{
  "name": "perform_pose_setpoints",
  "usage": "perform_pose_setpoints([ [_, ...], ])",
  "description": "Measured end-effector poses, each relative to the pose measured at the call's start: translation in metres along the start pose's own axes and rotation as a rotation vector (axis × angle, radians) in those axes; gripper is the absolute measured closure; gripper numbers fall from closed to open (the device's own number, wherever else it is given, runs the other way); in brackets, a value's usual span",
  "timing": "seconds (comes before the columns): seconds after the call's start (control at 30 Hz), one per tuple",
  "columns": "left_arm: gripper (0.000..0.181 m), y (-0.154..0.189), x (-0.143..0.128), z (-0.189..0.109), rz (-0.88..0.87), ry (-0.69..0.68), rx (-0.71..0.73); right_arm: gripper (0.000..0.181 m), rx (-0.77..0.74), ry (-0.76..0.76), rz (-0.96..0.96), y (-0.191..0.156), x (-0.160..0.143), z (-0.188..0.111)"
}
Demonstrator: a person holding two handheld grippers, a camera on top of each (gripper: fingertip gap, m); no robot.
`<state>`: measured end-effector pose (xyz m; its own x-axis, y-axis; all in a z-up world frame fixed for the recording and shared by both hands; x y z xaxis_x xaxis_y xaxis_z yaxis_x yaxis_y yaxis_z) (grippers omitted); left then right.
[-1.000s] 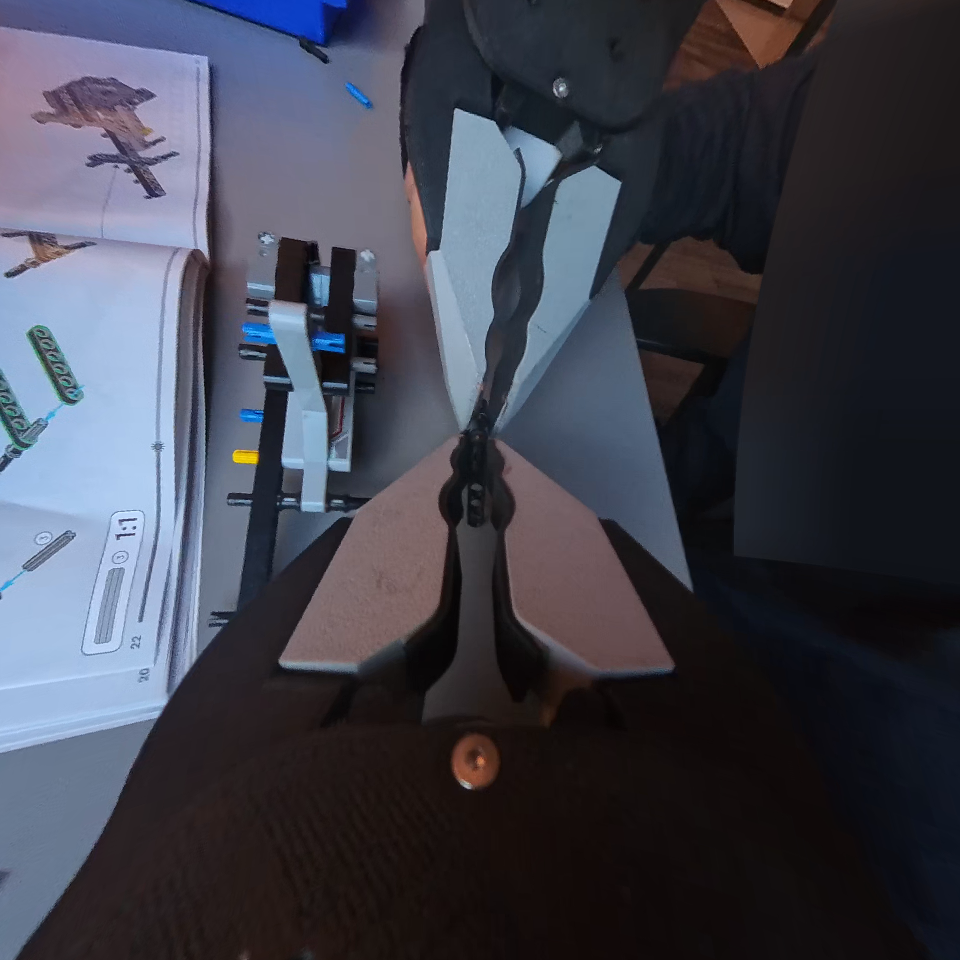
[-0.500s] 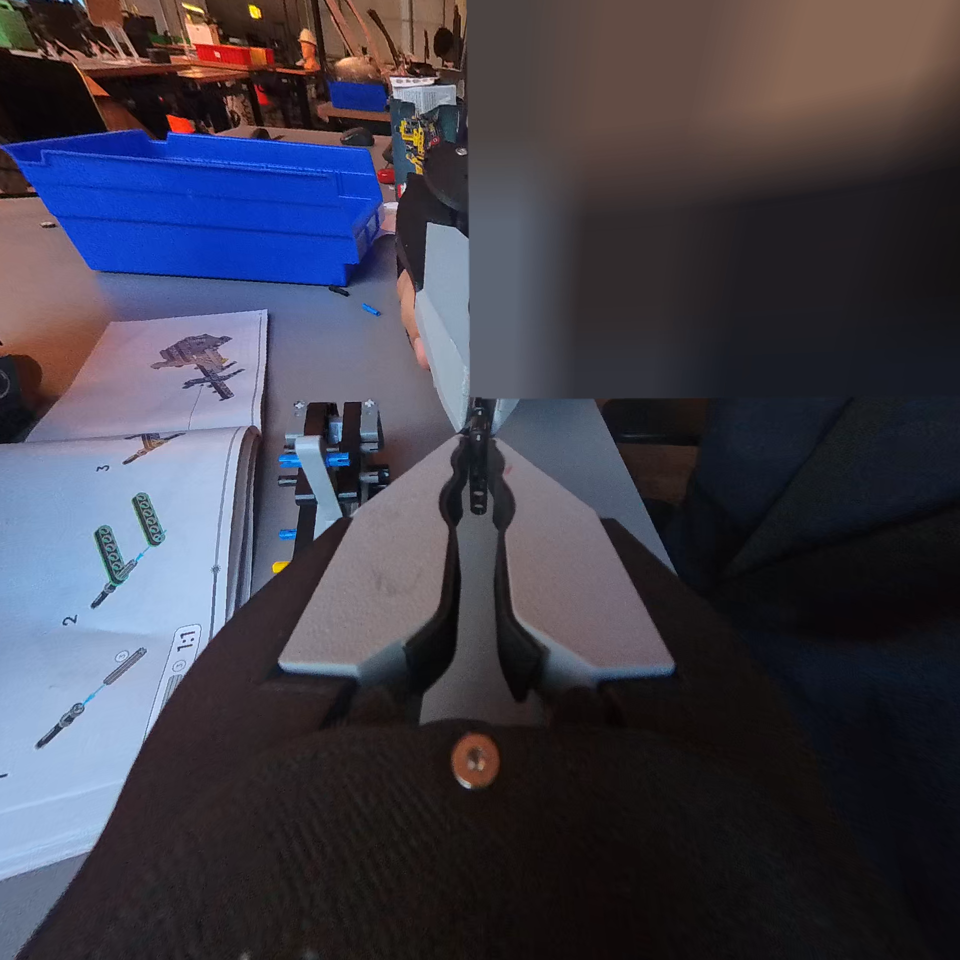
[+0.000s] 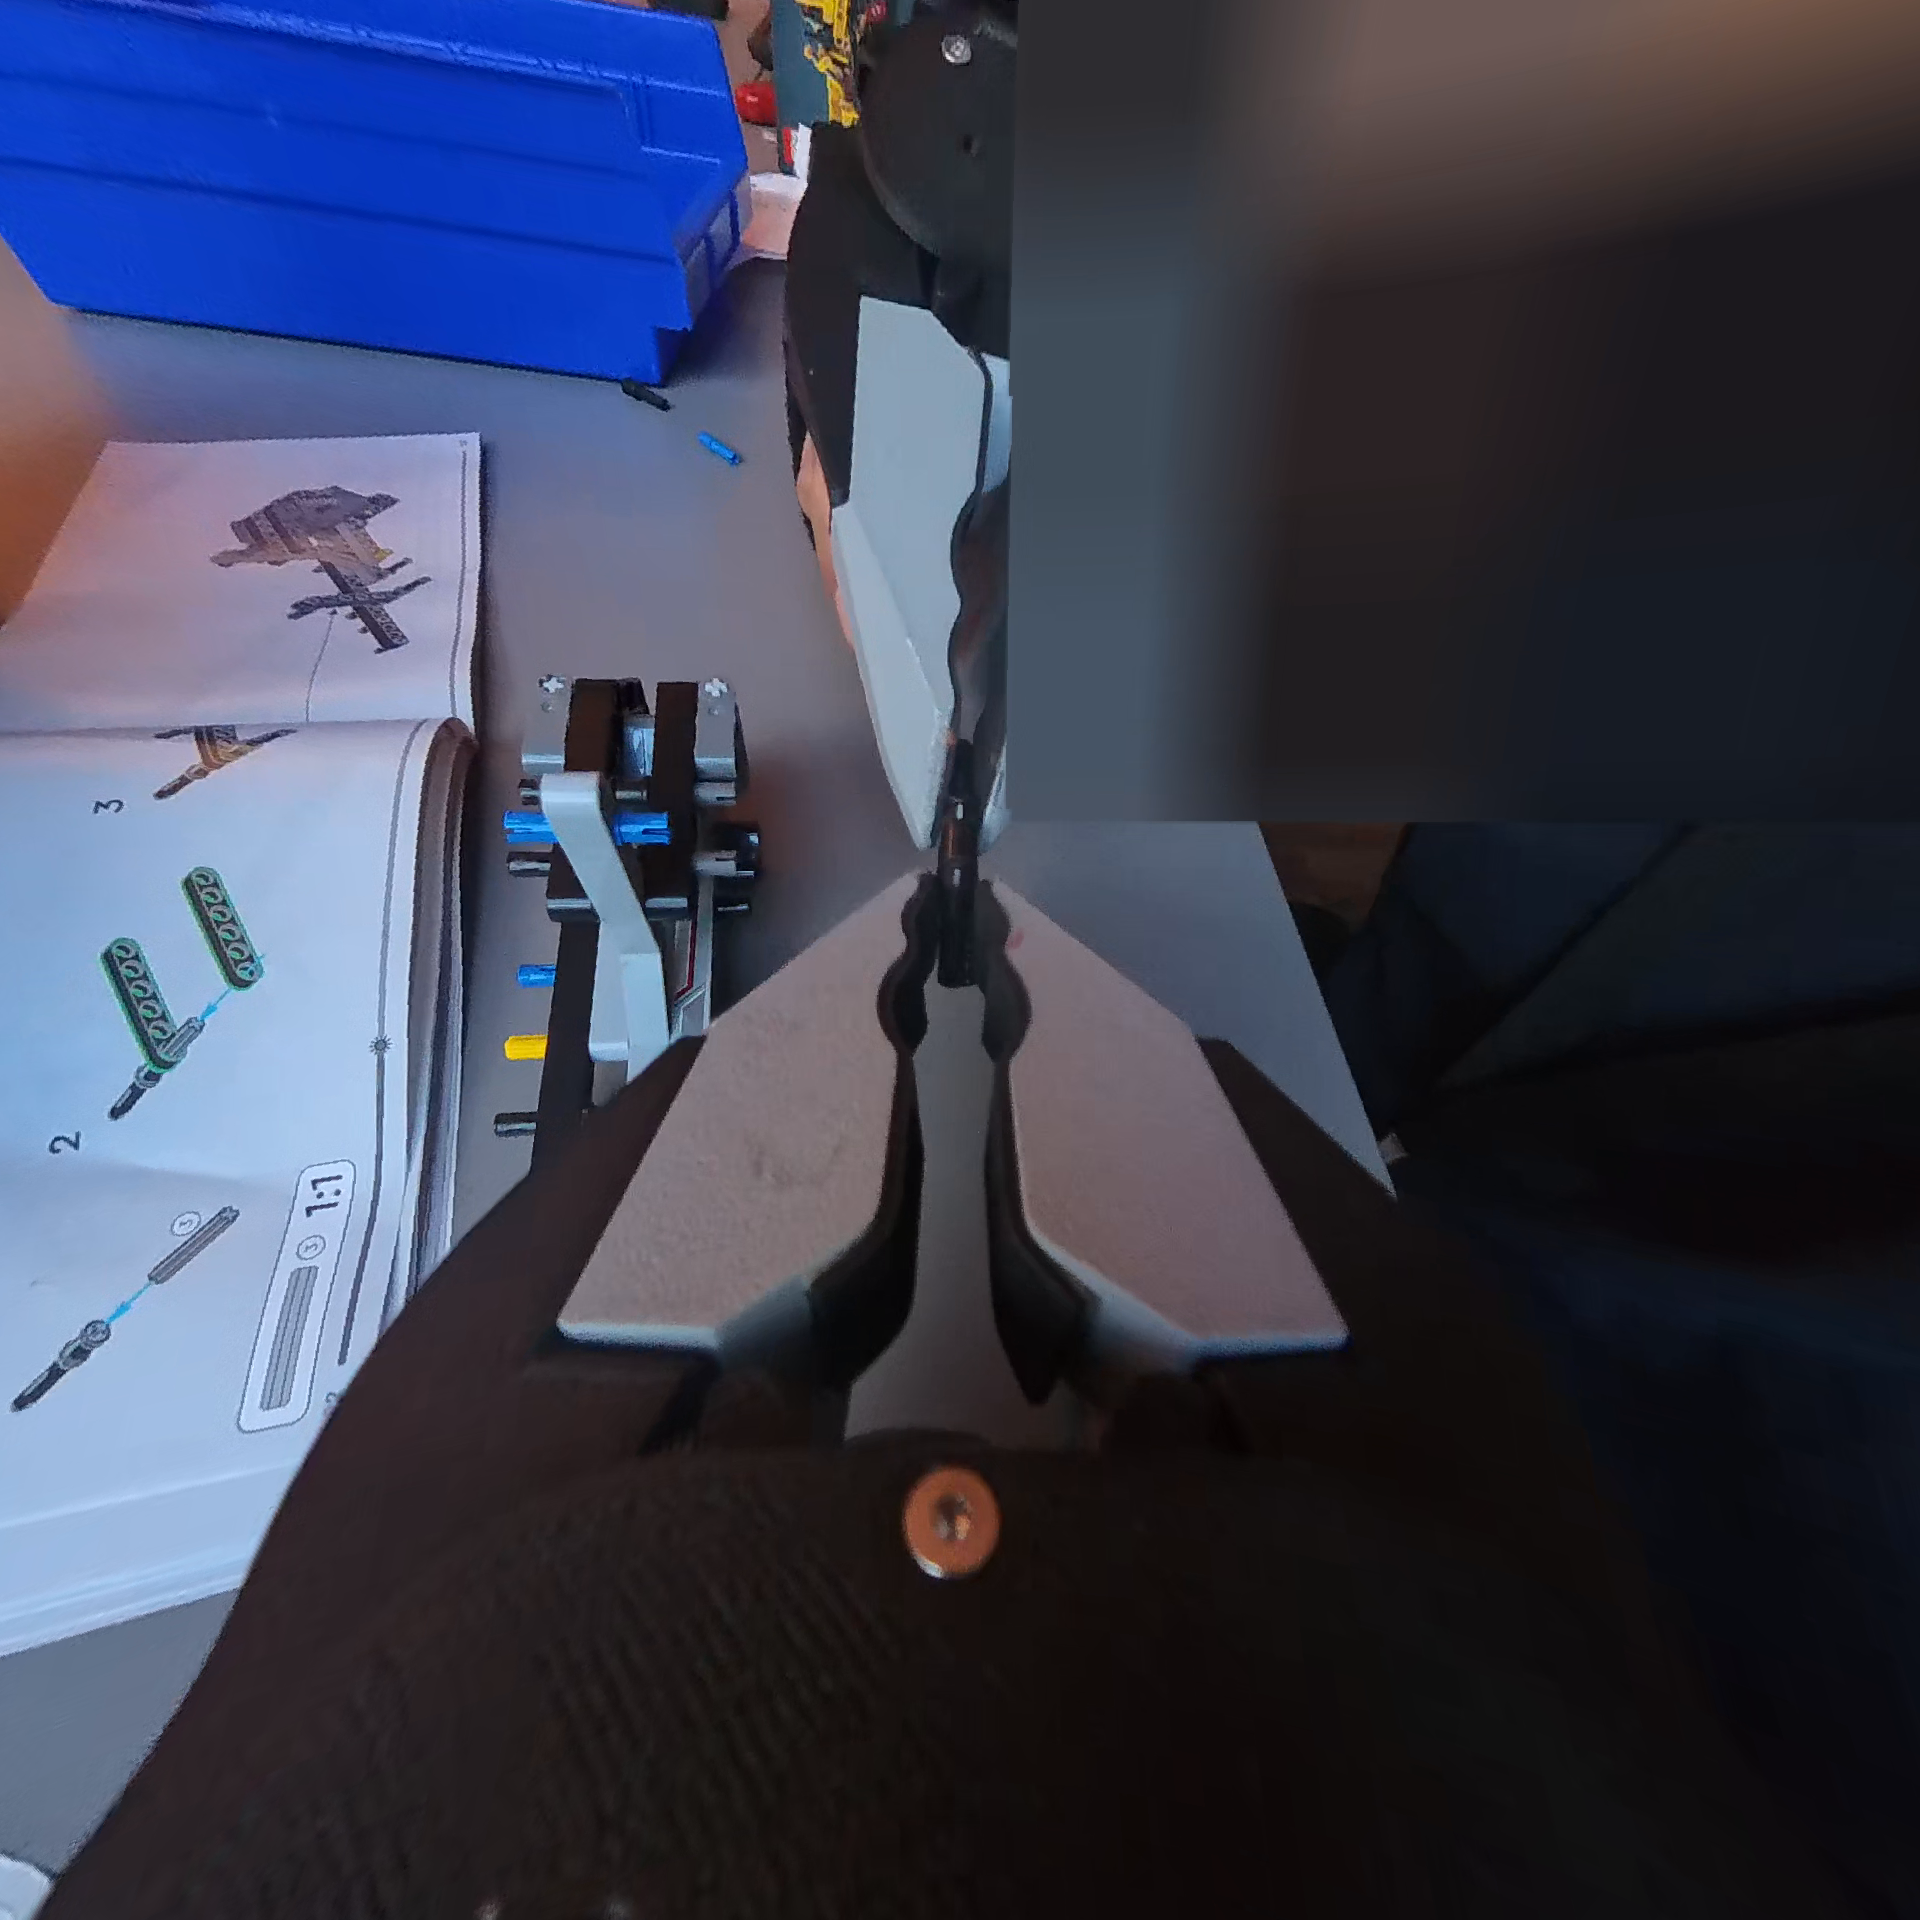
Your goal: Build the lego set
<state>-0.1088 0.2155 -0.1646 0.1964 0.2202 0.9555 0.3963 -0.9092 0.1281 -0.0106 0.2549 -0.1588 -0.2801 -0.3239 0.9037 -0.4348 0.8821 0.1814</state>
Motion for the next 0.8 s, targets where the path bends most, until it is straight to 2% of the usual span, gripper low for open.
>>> perform_pose_setpoints([
  [0.8, 0.178, -0.0014, -0.0062, 0.0034, -0.007, -0.079, 0.033, 0.179, 0.024, -0.044, 0.032, 0.0011, -0.0087, 0.0076],
])
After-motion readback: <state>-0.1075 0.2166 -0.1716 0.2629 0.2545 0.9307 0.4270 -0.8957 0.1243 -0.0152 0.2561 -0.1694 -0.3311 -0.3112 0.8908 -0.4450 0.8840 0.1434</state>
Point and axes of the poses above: each gripper's, where its closed fingertips meet, z out along the fingers, x out of its top, y = z × x across the jaws, the point moved 6 cm from there along -z, back along the fingers, and after that the axes turned 6 degrees about y, right-handed, at the moved point
